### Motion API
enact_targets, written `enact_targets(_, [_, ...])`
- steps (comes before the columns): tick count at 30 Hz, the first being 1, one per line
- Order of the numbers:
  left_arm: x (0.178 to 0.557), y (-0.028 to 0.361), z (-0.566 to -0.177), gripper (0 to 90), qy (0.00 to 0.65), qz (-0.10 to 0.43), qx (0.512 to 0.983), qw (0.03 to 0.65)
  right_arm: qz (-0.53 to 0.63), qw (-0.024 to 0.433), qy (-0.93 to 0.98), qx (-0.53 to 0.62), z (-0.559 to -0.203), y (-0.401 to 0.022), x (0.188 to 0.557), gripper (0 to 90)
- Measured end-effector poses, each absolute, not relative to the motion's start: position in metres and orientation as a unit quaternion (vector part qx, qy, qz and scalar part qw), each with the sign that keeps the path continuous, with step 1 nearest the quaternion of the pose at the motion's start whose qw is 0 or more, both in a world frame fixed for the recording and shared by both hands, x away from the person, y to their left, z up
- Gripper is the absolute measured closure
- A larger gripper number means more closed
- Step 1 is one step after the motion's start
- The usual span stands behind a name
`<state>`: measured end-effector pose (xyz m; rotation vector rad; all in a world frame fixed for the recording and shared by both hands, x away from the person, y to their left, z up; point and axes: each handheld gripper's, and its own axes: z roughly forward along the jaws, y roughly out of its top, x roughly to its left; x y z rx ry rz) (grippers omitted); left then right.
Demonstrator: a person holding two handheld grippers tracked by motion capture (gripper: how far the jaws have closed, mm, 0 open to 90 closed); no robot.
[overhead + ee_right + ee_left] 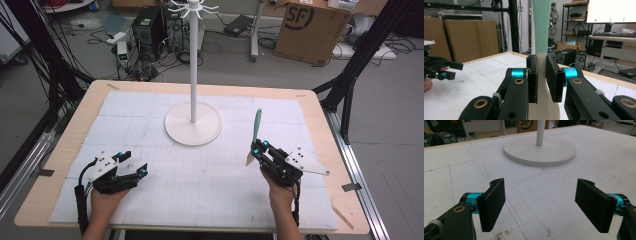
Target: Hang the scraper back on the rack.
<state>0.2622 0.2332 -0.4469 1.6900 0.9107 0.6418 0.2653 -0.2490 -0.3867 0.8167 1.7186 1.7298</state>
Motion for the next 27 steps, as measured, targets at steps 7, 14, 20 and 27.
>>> enact_targets(7, [0.262, 0.233, -0.447, 24.9, 0.381, 0.269, 0.708, 0.531, 0.648, 0.288, 0.638, 0.300, -0.377, -0.244, 0.268, 80.5])
enact_targets(14, [0.262, 0.233, -0.447, 24.9, 0.381, 0.268, 0.708, 0.531, 0.649, 0.290, 0.640, 0.292, -0.365, -0.236, 0.273, 80.5])
enact_targets(20, [0.263, 0.233, -0.447, 24.9, 0.380, 0.267, 0.709, 0.531, 0.649, 0.285, 0.646, 0.283, -0.358, -0.228, 0.282, 80.6])
enact_targets(27, [0.262, 0.233, -0.447, 25.0, 0.380, 0.268, 0.709, 0.530, 0.652, 0.280, 0.647, 0.278, -0.348, -0.225, 0.289, 80.5])
